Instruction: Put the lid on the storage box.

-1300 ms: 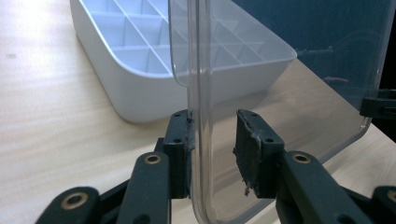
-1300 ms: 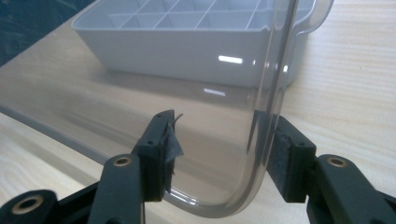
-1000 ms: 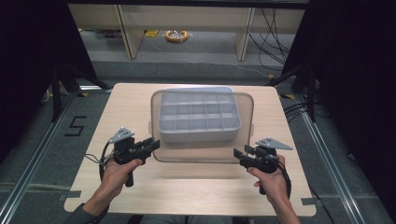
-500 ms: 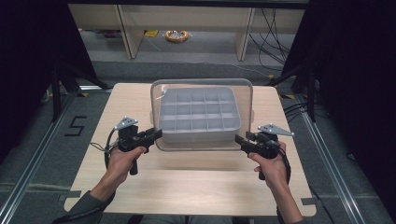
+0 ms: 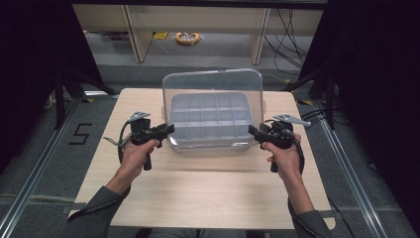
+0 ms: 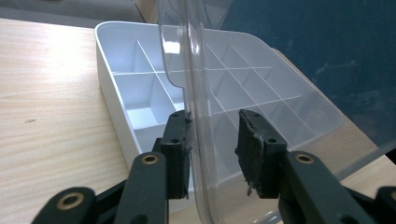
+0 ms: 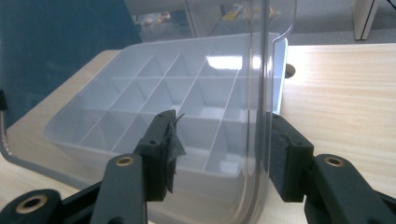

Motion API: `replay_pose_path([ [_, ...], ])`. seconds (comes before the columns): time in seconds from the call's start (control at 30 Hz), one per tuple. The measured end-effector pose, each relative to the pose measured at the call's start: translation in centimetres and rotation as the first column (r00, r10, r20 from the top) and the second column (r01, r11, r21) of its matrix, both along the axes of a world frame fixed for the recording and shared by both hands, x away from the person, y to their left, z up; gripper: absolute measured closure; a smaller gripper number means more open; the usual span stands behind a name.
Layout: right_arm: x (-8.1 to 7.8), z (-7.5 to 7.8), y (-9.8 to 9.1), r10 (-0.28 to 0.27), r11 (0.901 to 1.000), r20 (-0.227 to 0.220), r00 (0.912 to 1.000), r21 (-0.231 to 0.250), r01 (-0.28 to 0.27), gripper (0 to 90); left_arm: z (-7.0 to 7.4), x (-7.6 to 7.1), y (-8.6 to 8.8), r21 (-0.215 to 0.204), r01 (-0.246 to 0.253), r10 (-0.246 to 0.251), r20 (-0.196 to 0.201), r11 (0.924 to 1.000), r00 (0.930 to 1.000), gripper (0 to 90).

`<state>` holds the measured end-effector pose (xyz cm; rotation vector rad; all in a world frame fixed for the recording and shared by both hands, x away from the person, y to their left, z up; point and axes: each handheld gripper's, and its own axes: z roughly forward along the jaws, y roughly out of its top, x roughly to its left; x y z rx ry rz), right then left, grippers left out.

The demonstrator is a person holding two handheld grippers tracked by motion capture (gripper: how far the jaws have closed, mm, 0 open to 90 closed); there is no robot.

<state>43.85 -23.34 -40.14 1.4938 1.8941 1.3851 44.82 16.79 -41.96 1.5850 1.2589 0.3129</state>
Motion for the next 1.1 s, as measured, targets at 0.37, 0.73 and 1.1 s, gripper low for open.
replay_pose_path([
  [0.37, 2.7, -0.3, -0.1, -0.011, 0.9997, -0.026, 0.9996, -0.02, 0.011, 49.4, -0.5, 2.4, -0.4, -0.004, -0.024, 0.024, -0.027, 0.9997, 0.9993, 64.0],
  [0.73, 5.0, -1.7, 0.5, -0.014, 0.9999, -0.053, 0.9985, -0.007, 0.013, 47.8, -0.8, 3.9, -0.1, -0.005, -0.052, 0.052, -0.033, 0.9986, 0.9981, 64.1],
  [1.1, 5.6, -2.6, 0.8, -0.024, 0.9996, -0.075, 0.9969, -0.017, 0.023, 47.6, -1.3, 4.9, 0.0, -0.003, -0.069, 0.069, -0.049, 0.9976, 0.9964, 63.8],
])
